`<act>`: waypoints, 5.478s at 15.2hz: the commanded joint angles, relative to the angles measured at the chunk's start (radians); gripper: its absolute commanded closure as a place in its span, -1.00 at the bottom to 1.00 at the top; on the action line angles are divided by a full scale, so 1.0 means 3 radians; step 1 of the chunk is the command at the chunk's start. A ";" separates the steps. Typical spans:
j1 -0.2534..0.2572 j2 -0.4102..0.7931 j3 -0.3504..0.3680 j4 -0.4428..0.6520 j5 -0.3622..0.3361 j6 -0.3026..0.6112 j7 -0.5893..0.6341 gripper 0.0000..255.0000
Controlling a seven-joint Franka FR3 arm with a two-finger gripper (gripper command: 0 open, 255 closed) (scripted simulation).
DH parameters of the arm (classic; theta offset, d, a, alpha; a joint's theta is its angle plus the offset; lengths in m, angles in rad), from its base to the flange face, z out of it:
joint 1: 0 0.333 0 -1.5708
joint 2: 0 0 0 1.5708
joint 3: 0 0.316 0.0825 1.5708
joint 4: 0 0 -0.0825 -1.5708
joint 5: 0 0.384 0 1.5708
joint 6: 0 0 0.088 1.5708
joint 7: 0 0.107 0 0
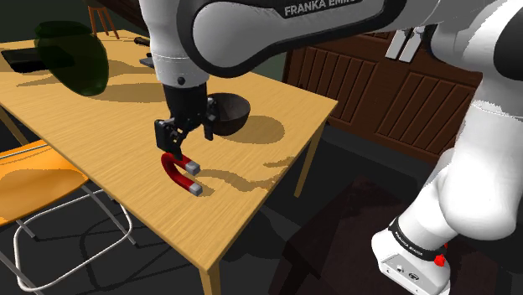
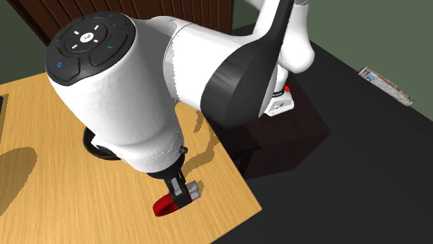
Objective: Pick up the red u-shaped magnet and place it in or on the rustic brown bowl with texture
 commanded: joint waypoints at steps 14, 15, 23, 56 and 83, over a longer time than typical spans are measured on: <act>0.0181 0.0438 -0.0013 0.0197 -0.0200 0.0205 0.0174 -1.00; 0.0181 0.0438 -0.0013 0.0197 -0.0200 0.0205 0.0174 -1.00; 0.0181 0.0438 -0.0013 0.0198 -0.0200 0.0205 0.0173 1.00; 0.0423 0.0601 0.0017 0.1765 -0.0256 -0.1192 0.0129 1.00; -0.0538 0.0829 -0.0316 0.2423 -0.0231 -0.1569 -0.1265 1.00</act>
